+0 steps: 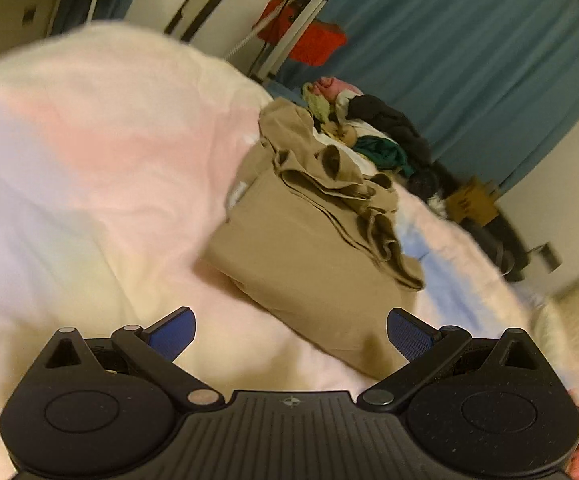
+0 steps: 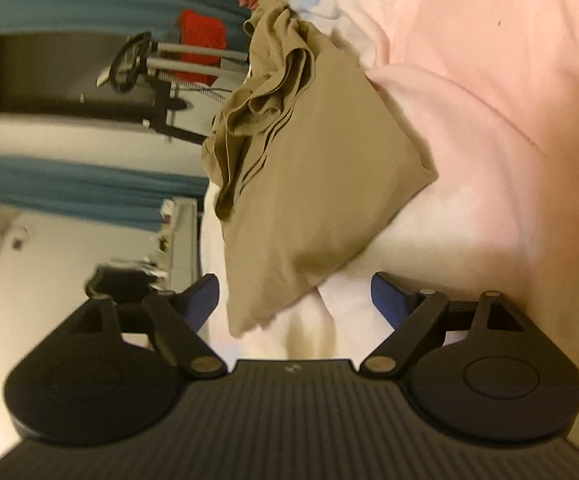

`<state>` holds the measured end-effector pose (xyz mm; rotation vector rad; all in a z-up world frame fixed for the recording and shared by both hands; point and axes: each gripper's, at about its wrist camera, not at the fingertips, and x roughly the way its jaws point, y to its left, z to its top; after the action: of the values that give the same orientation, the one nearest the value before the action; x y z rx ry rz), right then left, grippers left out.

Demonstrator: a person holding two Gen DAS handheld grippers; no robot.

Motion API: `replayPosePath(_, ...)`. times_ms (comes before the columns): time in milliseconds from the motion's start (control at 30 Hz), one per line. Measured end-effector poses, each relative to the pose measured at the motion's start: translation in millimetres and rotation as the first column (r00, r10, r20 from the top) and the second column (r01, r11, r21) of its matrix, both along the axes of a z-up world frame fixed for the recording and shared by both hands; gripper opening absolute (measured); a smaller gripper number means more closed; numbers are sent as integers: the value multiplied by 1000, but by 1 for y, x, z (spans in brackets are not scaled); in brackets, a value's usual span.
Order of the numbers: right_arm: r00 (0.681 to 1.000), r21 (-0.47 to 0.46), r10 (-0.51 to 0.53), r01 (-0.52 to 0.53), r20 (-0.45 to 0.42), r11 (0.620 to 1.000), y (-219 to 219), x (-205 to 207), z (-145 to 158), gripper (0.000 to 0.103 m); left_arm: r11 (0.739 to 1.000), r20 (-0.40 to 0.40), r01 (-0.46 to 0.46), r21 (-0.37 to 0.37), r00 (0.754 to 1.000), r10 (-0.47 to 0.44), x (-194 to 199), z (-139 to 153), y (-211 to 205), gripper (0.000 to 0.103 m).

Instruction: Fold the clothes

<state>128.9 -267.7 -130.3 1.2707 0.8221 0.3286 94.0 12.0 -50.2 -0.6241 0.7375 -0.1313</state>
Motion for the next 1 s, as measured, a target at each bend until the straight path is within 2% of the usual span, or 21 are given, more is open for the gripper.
replayPosePath(100,998,13,-58,58,-4,998,-3,10,-5,82,995,-19,37,-94,999,-38,10,-10,1,103)
replayPosePath(167,997,-25,-76,77,13,997,-5,17,-4,79,989,-25,68,-131,997,-72,15,-15,-1,103)
replayPosePath(233,997,-100,-78,80,24,992,-4,22,-3,66,983,-18,105,-150,994,-109,17,-16,-5,102)
replayPosePath(267,996,-116,-88,90,19,989,-6,23,-4,56,980,-7,126,-154,992,-128,18,-16,-9,102)
replayPosePath(300,994,-113,-107,107,3,988,-8,22,-7,44,976,9,151,-158,988,-151,17,-15,-13,102)
replayPosePath(367,992,-117,-123,120,-17,986,-11,24,-11,31,964,37,201,-176,980,-198,16,-13,-20,102)
replayPosePath(500,994,-140,-113,112,-4,984,-11,28,-6,17,935,55,255,-245,967,-249,20,-17,-31,102)
replayPosePath(733,988,-88,-125,133,96,987,-18,21,17,12,910,-47,200,-363,971,-232,62,-45,-56,100)
replayPosePath(833,982,-77,-131,142,134,987,-22,18,24,11,906,-68,151,-396,979,-193,79,-58,-60,97)
replayPosePath(933,979,-73,-138,150,153,986,-26,17,29,11,919,-64,89,-383,990,-123,86,-64,-51,88)
replayPosePath(1000,976,-75,-141,155,164,985,-29,18,31,11,936,-65,41,-349,996,-68,90,-66,-43,73)
